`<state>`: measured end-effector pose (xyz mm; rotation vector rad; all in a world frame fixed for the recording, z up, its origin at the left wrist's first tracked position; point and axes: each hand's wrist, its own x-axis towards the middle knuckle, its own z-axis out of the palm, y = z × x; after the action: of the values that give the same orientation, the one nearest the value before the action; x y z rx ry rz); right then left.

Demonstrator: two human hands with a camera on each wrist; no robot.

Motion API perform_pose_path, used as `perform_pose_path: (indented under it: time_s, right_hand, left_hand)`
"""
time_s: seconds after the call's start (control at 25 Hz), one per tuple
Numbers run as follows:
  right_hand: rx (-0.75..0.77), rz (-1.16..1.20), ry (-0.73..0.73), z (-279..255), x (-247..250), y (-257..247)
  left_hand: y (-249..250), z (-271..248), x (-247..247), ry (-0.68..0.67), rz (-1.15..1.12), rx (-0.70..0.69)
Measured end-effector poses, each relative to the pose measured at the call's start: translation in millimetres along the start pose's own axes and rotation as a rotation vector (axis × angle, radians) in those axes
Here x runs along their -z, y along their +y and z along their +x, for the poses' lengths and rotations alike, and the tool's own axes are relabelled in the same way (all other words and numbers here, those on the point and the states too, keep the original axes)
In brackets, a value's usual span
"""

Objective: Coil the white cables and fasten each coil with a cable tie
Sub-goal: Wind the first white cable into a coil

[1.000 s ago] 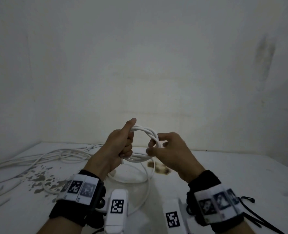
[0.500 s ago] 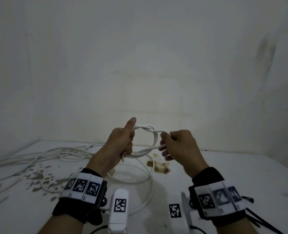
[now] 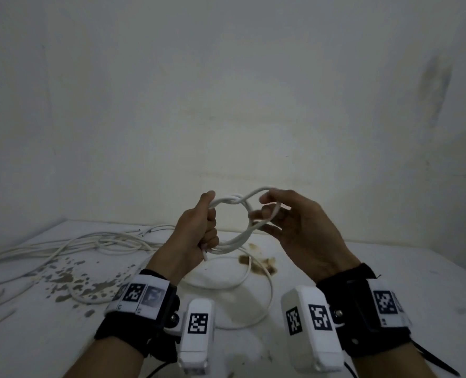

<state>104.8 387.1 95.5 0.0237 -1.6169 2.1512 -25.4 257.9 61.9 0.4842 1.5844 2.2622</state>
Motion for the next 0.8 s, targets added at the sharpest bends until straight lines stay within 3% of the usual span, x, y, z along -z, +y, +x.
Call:
perform_pose_path:
  time_s: [0.12,0.24,0.28,0.36,0.44,0.52,0.56,0.68,0.8]
  right_hand:
    - [-0.114,-0.283,0.029,-1.6,0.5,0.8]
    - [-0.082,-1.125,-0.031,-13.8,22.7,-24.2]
    - [-0.005,-1.200,-0.045,-18.3,29.6,-35.6]
    - [0.060,-0.906,-0.121,-25.5,38.2,-49.7]
    - [0.008,-0.480,-0.231,-27.6,32.1,-48.9]
    - [-0.054,-0.391,-0.232,-26.7,25.8,-41.0]
    - [-0.024,-0.545,-0.190,-24.6,24.3,-38.5]
    - [0.204,-1.309,0.066,-16.7,33.0,-36.4]
    - [0.189,-1.466,0.076,-11.6,33.7,-26.9]
  left_hand:
    - [2.3,5.8,14.6,0.029,0.079,-0.029]
    - [6.0,13.7,49.2,0.089,0.168,-0.047]
    - [8.0,15.3,60.1,0.121,0.127,-0.034]
    - [10.4,16.4,71.8,0.177,0.051,-0.032]
    - [13.2,16.7,68.4,0.217,0.001,-0.054]
    - [14.4,16.8,61.7,0.242,-0.047,-0.064]
    - [15.1,16.3,61.8,0.247,-0.050,-0.066]
    - [17.0,16.5,67.8,0.247,-0.009,-0.078]
    - [18.8,15.9,63.4,0.246,-0.028,-0.106]
